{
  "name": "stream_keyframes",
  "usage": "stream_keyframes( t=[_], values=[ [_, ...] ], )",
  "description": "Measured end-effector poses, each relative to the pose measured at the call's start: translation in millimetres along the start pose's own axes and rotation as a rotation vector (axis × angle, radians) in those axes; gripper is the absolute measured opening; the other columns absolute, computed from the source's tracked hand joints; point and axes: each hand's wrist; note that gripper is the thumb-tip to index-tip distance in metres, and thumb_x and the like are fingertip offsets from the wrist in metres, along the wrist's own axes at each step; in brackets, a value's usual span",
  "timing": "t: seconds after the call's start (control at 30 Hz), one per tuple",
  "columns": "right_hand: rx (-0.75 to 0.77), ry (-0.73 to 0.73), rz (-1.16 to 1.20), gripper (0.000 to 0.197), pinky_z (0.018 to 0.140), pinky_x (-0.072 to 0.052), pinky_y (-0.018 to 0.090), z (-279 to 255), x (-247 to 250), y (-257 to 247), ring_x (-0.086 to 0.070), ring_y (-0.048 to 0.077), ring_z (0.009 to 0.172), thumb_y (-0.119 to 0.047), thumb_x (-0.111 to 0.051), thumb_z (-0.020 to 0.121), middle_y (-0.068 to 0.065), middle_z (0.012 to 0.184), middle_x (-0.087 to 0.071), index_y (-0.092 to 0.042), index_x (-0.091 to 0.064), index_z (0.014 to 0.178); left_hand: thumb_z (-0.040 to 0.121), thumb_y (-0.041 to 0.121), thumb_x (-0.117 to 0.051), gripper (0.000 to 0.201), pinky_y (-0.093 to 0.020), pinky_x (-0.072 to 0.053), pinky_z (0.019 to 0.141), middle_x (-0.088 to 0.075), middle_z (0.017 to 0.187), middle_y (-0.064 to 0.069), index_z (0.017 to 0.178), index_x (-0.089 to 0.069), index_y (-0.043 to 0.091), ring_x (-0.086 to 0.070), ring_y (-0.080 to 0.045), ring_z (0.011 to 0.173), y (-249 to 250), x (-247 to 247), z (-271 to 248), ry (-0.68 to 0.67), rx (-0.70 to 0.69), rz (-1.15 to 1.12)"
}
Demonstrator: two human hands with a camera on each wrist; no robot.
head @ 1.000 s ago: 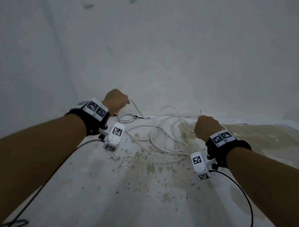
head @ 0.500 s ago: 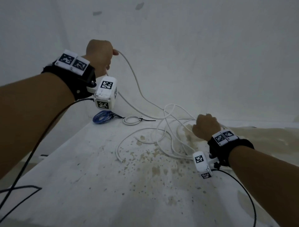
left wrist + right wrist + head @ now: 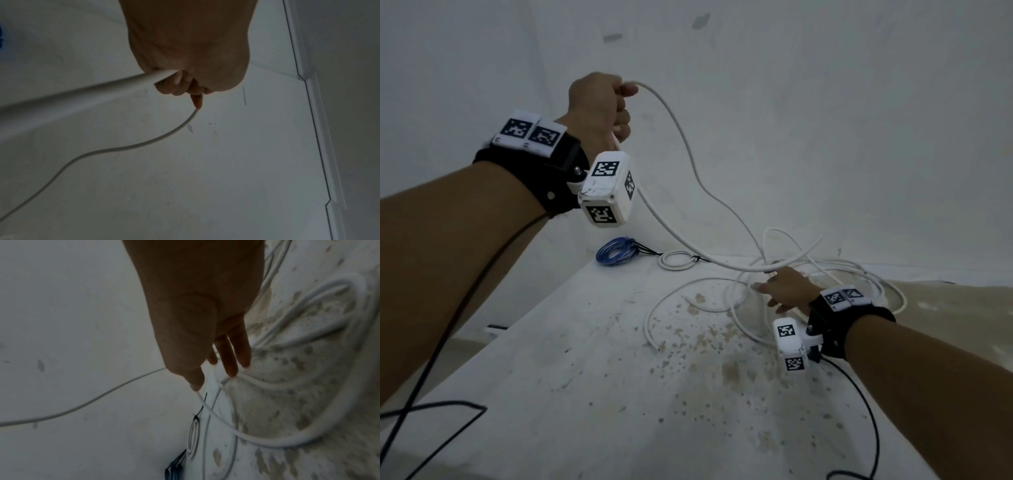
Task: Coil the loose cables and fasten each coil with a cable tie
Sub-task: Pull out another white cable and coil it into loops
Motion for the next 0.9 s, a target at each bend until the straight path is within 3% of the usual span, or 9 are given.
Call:
stream_keyframes(
  t=[0.1,0.17,0.27,0.33,0.43,0.57,0.67,0.8,0.9],
  values=[
    [0.087,0.382,-0.054,0.042,0.079,-0.049,0.036,9,-6,-3,-0.063,0.035,0.099,-0.028,-0.071,0.085,0.017,0.119,-0.055,-0.013,-0.051,0.119,0.099,0.02,-0.041,0.03,-0.022,-0.016,0.036,-0.025,0.05,0.007,0.075,-0.057,0.012,-0.015,-0.009,0.04,-2,6,2,-0.06,-0.022,-0.031],
    [0.245,0.497,0.007,0.057,0.088,-0.043,0.036,12,-3,-22,-0.057,0.032,0.103,-0.019,-0.073,0.085,0.018,0.13,-0.046,-0.01,-0.045,0.133,0.1,0.02,-0.042,0.03,-0.022,-0.017,0.036,-0.025,0.05,0.007,0.075,-0.056,0.012,-0.015,-0.009,0.04,-2,10,2,-0.107,-0.05,-0.039],
    [0.348,0.37,0.062,0.074,0.096,-0.042,0.038,19,7,-63,-0.052,0.029,0.12,-0.02,-0.071,0.089,0.012,0.147,-0.038,-0.014,-0.026,0.149,0.101,0.021,-0.042,0.03,-0.022,-0.017,0.035,-0.025,0.051,0.006,0.075,-0.056,0.013,-0.015,-0.009,0.04,-5,10,1,-0.155,-0.081,-0.043],
    [0.304,0.214,0.206,0.066,0.077,-0.055,0.039,21,11,-85,-0.064,0.026,0.092,-0.022,-0.067,0.093,0.007,0.129,-0.052,-0.018,-0.028,0.147,0.101,0.021,-0.043,0.03,-0.022,-0.017,0.035,-0.024,0.051,0.006,0.075,-0.056,0.013,-0.015,-0.009,0.04,-8,10,1,-0.146,-0.104,-0.044],
    [0.242,0.173,0.065,0.023,0.056,-0.057,0.036,28,13,-88,-0.062,0.023,0.058,-0.021,-0.057,0.096,0.011,0.088,-0.067,-0.003,-0.062,0.109,0.101,0.021,-0.042,0.032,-0.022,-0.016,0.036,-0.026,0.05,0.006,0.074,-0.056,0.013,-0.016,-0.009,0.04,-12,17,5,-0.067,-0.141,-0.02],
    [-0.03,0.124,-0.057,0.039,0.047,-0.057,0.034,32,24,-38,-0.068,0.03,0.055,-0.03,-0.054,0.098,0.019,0.078,-0.07,0.004,-0.063,0.084,0.101,0.019,-0.04,0.033,-0.022,-0.015,0.04,-0.028,0.047,0.006,0.072,-0.056,0.013,-0.019,-0.009,0.04,-15,36,15,0.118,-0.177,-0.027],
    [-0.095,0.155,0.194,0.041,0.057,-0.059,0.037,23,37,-13,-0.064,0.025,0.052,-0.031,-0.058,0.099,0.017,0.077,-0.065,0.0,-0.062,0.073,0.101,0.019,-0.039,0.035,-0.021,-0.015,0.042,-0.03,0.047,0.005,0.071,-0.056,0.014,-0.021,-0.01,0.038,-24,43,23,0.219,-0.171,-0.001],
    [0.128,0.262,0.721,0.034,0.054,-0.059,0.028,13,69,-38,-0.064,0.018,0.052,-0.021,-0.057,0.1,0.014,0.073,-0.061,-0.001,-0.06,0.074,0.098,0.02,-0.041,0.037,-0.018,-0.023,0.04,-0.038,0.048,0.003,0.066,-0.058,0.017,-0.031,-0.011,0.035,-46,32,29,0.261,-0.174,0.146],
    [0.19,0.17,1.001,0.029,0.059,-0.06,0.029,5,103,-74,-0.067,0.018,0.058,-0.018,-0.05,0.103,0.009,0.066,-0.065,-0.002,-0.06,0.081,0.09,0.023,-0.044,0.036,-0.027,-0.037,0.055,-0.054,0.056,-0.004,0.059,-0.062,0.022,-0.045,-0.016,0.049,-61,21,29,0.234,-0.228,0.303]
  ],
)
Point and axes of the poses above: each hand's wrist, its own z-axis towards the middle knuckle, its own x-axis out of the back of the hand, y = z × x
